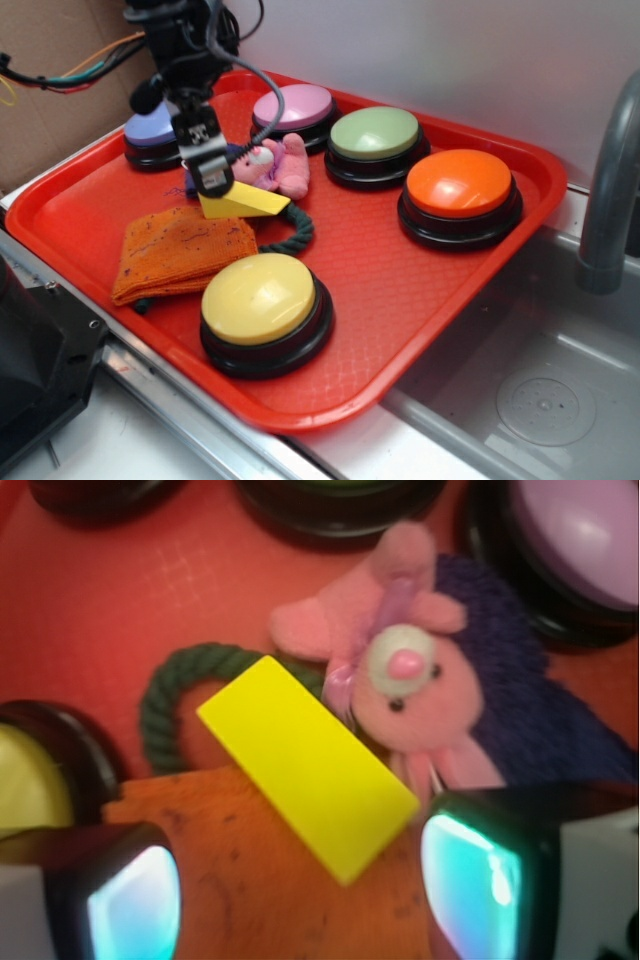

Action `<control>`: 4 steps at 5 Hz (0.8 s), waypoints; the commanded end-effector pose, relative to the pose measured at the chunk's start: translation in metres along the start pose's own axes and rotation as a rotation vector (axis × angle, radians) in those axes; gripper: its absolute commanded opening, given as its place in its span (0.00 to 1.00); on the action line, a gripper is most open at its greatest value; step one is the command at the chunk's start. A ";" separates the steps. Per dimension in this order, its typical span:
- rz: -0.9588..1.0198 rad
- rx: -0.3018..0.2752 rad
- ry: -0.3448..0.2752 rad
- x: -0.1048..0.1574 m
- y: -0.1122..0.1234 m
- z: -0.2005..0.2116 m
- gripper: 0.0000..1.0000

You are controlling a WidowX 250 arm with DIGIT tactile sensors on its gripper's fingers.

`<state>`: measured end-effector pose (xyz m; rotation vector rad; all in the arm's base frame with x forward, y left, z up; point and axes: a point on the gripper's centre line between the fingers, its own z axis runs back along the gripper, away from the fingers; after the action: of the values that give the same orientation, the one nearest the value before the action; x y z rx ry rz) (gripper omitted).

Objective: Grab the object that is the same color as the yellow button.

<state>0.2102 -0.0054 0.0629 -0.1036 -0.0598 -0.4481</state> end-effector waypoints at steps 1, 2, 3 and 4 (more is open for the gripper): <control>-0.057 0.022 -0.015 0.014 0.012 -0.025 1.00; -0.077 -0.012 -0.020 0.016 0.011 -0.033 1.00; -0.085 0.001 0.003 0.016 0.008 -0.036 1.00; -0.067 -0.003 -0.005 0.014 0.008 -0.035 0.00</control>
<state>0.2272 -0.0034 0.0272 -0.1086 -0.0523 -0.5132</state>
